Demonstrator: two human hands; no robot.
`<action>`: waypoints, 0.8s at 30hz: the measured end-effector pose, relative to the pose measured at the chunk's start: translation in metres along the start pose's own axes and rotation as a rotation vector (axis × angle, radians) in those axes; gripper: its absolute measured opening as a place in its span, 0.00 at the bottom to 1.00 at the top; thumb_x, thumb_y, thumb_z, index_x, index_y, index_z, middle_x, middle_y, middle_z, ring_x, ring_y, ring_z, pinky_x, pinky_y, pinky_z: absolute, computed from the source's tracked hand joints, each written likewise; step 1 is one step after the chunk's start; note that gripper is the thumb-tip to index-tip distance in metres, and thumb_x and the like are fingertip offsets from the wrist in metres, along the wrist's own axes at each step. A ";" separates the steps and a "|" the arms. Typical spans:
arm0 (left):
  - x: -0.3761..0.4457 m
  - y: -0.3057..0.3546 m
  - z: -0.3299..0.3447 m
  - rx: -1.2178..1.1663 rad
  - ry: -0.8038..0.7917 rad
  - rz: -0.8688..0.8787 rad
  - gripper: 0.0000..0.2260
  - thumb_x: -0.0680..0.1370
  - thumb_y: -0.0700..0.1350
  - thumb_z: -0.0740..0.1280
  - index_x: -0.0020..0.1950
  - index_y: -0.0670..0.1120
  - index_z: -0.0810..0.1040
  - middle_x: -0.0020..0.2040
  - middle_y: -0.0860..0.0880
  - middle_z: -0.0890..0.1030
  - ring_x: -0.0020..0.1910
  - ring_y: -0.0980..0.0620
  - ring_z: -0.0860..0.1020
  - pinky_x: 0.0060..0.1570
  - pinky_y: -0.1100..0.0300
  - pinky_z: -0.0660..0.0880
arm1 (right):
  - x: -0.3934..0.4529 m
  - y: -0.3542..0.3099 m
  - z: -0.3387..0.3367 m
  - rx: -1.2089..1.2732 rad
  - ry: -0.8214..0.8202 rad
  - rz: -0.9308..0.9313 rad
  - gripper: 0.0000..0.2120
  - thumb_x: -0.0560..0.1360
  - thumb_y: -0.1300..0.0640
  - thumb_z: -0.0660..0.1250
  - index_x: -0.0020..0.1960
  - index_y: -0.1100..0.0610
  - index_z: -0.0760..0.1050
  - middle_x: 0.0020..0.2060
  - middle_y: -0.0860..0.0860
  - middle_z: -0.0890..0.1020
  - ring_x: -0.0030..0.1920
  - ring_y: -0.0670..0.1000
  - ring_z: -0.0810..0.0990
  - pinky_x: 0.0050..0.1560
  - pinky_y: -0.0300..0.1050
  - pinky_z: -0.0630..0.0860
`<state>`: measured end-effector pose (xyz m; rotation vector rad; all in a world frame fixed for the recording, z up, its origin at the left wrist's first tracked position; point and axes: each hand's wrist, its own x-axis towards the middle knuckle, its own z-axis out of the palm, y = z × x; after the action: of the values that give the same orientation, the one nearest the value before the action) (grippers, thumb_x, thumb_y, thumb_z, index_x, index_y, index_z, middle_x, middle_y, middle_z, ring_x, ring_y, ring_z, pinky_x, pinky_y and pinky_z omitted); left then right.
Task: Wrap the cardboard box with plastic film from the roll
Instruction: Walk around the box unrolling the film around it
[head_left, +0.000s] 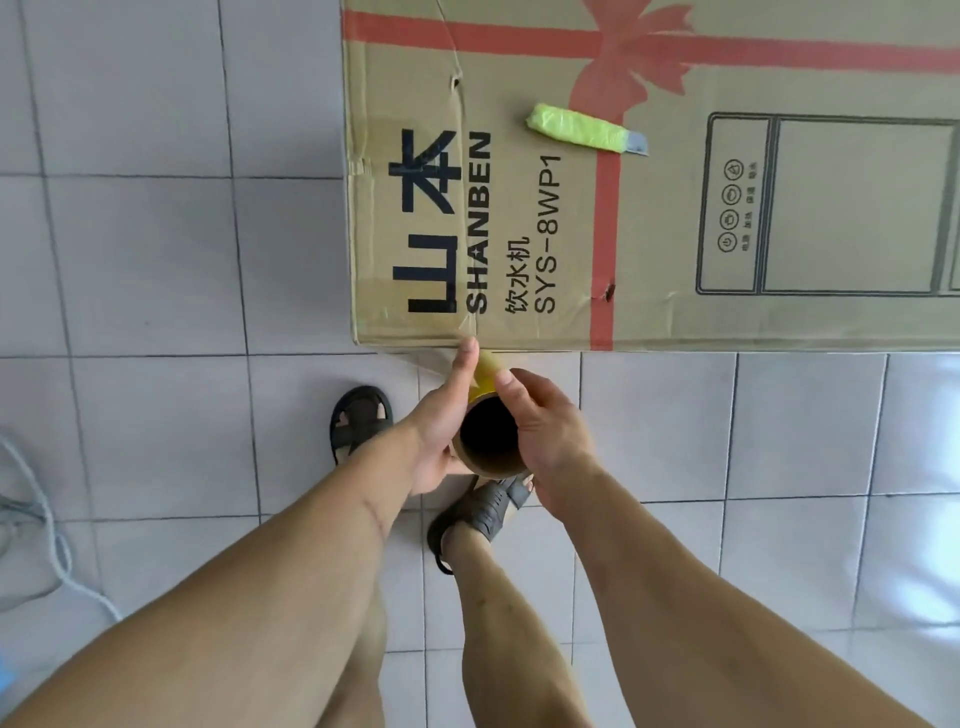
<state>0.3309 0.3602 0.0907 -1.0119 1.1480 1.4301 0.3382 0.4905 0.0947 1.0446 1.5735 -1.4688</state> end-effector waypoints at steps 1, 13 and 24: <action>0.003 0.001 0.003 0.024 0.027 0.012 0.50 0.65 0.85 0.57 0.74 0.54 0.81 0.69 0.47 0.87 0.72 0.45 0.82 0.77 0.38 0.73 | 0.003 -0.001 -0.005 0.000 0.012 -0.009 0.26 0.74 0.37 0.69 0.68 0.47 0.75 0.57 0.50 0.82 0.56 0.50 0.80 0.52 0.44 0.78; 0.014 0.014 0.030 0.060 -0.032 -0.022 0.54 0.61 0.85 0.58 0.75 0.51 0.80 0.66 0.46 0.88 0.68 0.44 0.85 0.74 0.40 0.78 | 0.008 0.008 -0.034 0.155 0.019 0.024 0.28 0.77 0.37 0.66 0.73 0.48 0.72 0.63 0.50 0.80 0.63 0.50 0.78 0.57 0.43 0.76; 0.031 0.020 0.045 0.105 -0.017 -0.027 0.54 0.60 0.85 0.59 0.74 0.51 0.80 0.63 0.45 0.89 0.66 0.44 0.85 0.74 0.43 0.78 | 0.007 0.013 -0.043 0.195 0.036 0.052 0.47 0.60 0.24 0.71 0.73 0.46 0.71 0.65 0.49 0.79 0.65 0.50 0.78 0.68 0.49 0.72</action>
<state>0.3059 0.4098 0.0729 -0.9371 1.1800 1.3408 0.3478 0.5340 0.0863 1.2195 1.4374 -1.5995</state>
